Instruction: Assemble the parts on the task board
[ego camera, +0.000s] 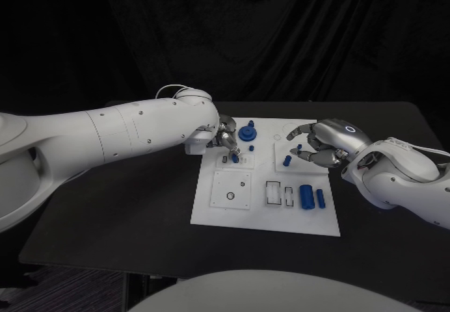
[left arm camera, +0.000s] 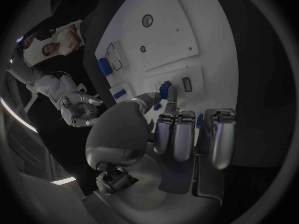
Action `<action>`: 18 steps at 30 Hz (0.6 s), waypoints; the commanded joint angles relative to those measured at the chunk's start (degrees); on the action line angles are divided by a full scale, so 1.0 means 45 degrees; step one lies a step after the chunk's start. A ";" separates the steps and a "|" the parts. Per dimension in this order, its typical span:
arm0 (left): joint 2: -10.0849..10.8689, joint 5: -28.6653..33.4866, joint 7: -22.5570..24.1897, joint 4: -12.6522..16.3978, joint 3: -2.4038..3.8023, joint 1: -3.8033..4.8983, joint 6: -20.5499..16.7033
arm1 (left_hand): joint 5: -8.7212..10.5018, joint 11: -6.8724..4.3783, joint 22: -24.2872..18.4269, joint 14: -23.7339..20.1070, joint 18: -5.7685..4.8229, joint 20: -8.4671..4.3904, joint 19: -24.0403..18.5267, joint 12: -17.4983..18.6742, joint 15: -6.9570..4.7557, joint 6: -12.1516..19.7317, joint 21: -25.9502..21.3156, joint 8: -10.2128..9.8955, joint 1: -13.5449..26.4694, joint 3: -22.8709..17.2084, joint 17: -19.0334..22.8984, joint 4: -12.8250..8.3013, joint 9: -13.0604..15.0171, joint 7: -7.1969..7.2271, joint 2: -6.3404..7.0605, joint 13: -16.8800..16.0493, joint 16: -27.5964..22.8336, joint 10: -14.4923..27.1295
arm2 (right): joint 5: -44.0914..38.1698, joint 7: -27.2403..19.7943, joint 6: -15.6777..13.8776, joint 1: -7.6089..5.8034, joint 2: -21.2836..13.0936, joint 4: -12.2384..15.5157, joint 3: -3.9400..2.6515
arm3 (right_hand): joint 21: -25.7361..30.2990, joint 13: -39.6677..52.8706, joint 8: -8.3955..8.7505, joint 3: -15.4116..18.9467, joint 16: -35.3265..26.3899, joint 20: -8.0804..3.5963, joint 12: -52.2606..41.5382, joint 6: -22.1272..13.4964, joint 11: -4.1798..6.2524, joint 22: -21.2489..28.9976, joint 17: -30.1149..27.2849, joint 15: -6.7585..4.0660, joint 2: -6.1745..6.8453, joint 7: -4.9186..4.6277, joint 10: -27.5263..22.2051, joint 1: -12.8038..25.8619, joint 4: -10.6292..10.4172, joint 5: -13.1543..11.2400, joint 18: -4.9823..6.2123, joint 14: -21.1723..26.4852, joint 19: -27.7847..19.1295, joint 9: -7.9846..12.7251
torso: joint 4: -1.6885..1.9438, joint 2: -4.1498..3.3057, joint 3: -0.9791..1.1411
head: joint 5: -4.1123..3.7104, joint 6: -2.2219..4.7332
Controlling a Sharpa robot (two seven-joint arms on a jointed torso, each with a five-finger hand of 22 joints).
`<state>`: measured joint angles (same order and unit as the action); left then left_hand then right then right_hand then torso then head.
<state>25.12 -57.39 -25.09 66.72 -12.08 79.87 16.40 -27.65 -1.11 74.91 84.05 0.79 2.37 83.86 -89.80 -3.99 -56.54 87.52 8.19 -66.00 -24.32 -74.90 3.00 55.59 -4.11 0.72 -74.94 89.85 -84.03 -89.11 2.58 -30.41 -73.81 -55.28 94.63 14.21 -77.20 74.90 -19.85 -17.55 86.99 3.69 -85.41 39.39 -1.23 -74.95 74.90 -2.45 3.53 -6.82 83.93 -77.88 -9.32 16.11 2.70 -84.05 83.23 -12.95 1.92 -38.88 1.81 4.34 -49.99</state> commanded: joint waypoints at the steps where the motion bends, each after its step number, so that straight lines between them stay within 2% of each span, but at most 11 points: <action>1: 0.0031 -0.0018 -0.0214 0.0054 -0.0011 -0.0043 -0.0268 | -0.0014 0.0126 0.3170 0.1323 -0.0038 0.0059 0.1148 -0.0044 0.0090 -0.0022 -0.0046 -0.0049 0.0065 -0.0167 -0.3355 -0.0053 0.0019 0.0106 0.0062 -0.3346 0.0033 -0.1327 | -0.0027 0.0256 0.0070 -0.0002 -0.0009 0.0001 -0.0008 | 0.0027 0.1833 0.0015 -0.0070 -0.0066 0.0005 0.0058 0.0073 0.0047 -0.2411 0.2428 -0.0038 0.0015 -0.0002 0.0137 -0.0113 0.0028 0.0050 0.0096 -0.1006 0.0017 0.0020 | 0.0005 0.0006 0.0005 | 0.0009 -0.0003; 18: 0.0160 -0.0018 -0.0572 0.0354 -0.0012 -0.0053 -0.0463 | 0.0000 0.0129 0.3158 0.1323 -0.0030 0.0064 0.1134 -0.0044 0.0091 -0.0052 -0.0083 -0.0040 0.0155 -0.0214 -0.3355 -0.0026 0.0040 0.0104 0.0040 -0.3346 0.0033 -0.1327 | -0.0027 0.0291 0.0121 -0.0002 -0.0015 0.0009 -0.0008 | 0.0042 0.1818 0.0021 -0.0082 -0.0079 0.0007 0.0070 0.0076 0.0041 -0.2407 0.2412 -0.0035 0.0019 -0.0008 0.0124 -0.0122 0.0045 0.0047 0.0099 -0.1000 0.0010 0.0032 | 0.0008 0.0008 0.0007 | 0.0046 -0.0003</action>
<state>25.79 -57.40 -26.77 68.19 -12.09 79.83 14.80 -27.57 -0.91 74.91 84.05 0.79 2.37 83.86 -89.80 -3.99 -56.83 87.53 7.97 -65.47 -25.02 -74.90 2.92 55.79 -4.03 1.24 -74.95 89.85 -83.83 -89.11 2.77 -30.17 -73.81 -55.30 94.61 14.21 -77.20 74.90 -19.85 -17.71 86.99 3.69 -85.41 39.39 -1.23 -74.93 74.90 -2.45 3.53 -6.82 83.93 -77.88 -9.16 16.11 2.70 -84.05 83.23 -12.85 1.96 -38.83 1.83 4.52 -49.99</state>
